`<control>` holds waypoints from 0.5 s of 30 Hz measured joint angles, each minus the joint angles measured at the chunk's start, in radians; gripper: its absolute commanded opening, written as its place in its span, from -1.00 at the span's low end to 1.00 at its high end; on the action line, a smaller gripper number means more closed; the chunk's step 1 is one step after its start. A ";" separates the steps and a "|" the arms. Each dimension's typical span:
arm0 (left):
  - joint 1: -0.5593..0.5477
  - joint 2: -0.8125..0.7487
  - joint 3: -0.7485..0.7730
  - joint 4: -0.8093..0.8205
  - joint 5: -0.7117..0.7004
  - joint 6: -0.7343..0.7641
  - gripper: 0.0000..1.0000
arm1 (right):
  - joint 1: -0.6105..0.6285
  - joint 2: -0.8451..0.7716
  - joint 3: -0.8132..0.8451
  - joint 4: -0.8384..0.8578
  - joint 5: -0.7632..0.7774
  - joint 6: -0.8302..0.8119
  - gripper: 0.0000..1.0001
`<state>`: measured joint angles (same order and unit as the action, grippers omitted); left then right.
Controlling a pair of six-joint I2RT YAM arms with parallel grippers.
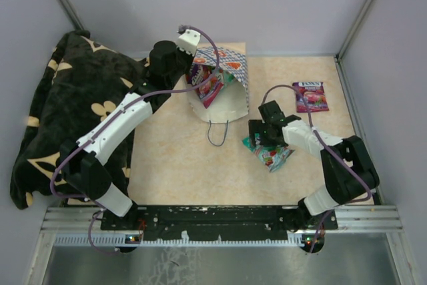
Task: Take the snacks out of the paper bag
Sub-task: Adjust the snack at the center of the board.
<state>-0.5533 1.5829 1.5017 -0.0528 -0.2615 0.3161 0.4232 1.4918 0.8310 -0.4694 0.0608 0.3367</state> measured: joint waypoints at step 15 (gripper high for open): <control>0.000 0.000 0.000 0.000 0.000 0.000 -0.88 | 0.006 0.004 0.002 0.036 0.117 0.321 0.98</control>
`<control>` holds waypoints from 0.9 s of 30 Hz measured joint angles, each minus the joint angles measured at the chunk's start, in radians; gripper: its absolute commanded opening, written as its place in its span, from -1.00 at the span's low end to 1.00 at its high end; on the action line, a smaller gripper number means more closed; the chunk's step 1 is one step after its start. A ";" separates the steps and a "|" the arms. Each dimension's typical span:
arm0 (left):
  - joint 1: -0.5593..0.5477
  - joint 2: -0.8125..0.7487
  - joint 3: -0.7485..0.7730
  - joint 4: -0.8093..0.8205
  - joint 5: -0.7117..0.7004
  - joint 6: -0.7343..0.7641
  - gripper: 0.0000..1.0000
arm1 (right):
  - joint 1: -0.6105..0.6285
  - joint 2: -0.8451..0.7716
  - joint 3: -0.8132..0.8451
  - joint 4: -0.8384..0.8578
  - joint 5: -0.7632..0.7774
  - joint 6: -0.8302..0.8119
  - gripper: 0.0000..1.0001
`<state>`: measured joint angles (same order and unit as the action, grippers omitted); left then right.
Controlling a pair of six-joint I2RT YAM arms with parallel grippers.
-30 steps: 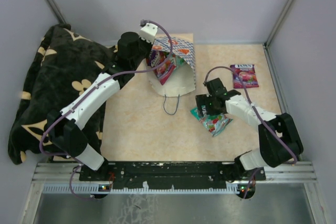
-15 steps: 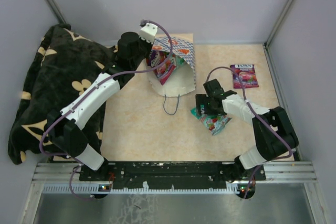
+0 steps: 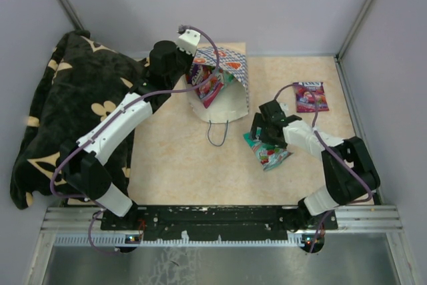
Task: Take the snacks out of the paper bag
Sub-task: Adjust the snack at the center of the board.
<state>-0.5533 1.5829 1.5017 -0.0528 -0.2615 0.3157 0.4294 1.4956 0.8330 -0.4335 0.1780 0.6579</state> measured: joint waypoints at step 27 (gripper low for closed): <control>0.000 0.000 0.000 0.000 0.001 -0.001 -0.88 | -0.015 -0.221 -0.122 0.038 0.000 -0.082 0.99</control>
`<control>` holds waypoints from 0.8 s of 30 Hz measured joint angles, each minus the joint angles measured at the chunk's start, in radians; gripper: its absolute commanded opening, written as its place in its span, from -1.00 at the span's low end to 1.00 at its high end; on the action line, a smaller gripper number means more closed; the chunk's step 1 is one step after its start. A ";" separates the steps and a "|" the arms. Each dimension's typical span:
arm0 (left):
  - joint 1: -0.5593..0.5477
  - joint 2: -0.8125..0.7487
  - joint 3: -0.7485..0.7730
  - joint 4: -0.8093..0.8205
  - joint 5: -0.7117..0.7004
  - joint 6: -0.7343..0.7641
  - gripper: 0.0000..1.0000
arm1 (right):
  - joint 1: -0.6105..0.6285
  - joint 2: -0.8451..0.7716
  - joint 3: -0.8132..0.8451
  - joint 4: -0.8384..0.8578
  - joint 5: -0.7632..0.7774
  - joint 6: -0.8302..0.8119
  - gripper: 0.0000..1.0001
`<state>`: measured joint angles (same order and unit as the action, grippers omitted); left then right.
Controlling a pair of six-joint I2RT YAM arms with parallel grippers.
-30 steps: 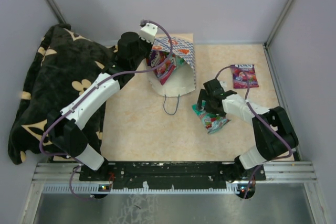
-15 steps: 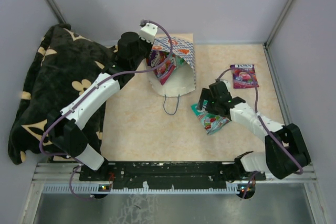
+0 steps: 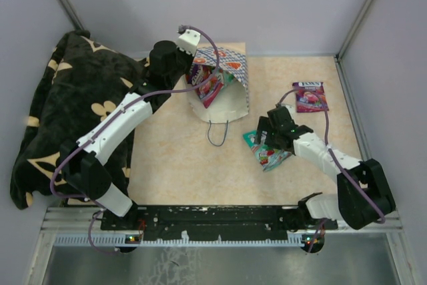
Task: Take the snacks out of the paper bag
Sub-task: Adjust the snack at the center of the board.
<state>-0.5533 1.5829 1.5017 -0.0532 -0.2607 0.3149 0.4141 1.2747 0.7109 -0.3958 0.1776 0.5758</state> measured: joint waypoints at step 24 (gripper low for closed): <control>0.000 0.000 0.000 0.000 0.000 0.000 -0.88 | 0.009 0.084 -0.011 -0.002 0.031 0.020 0.99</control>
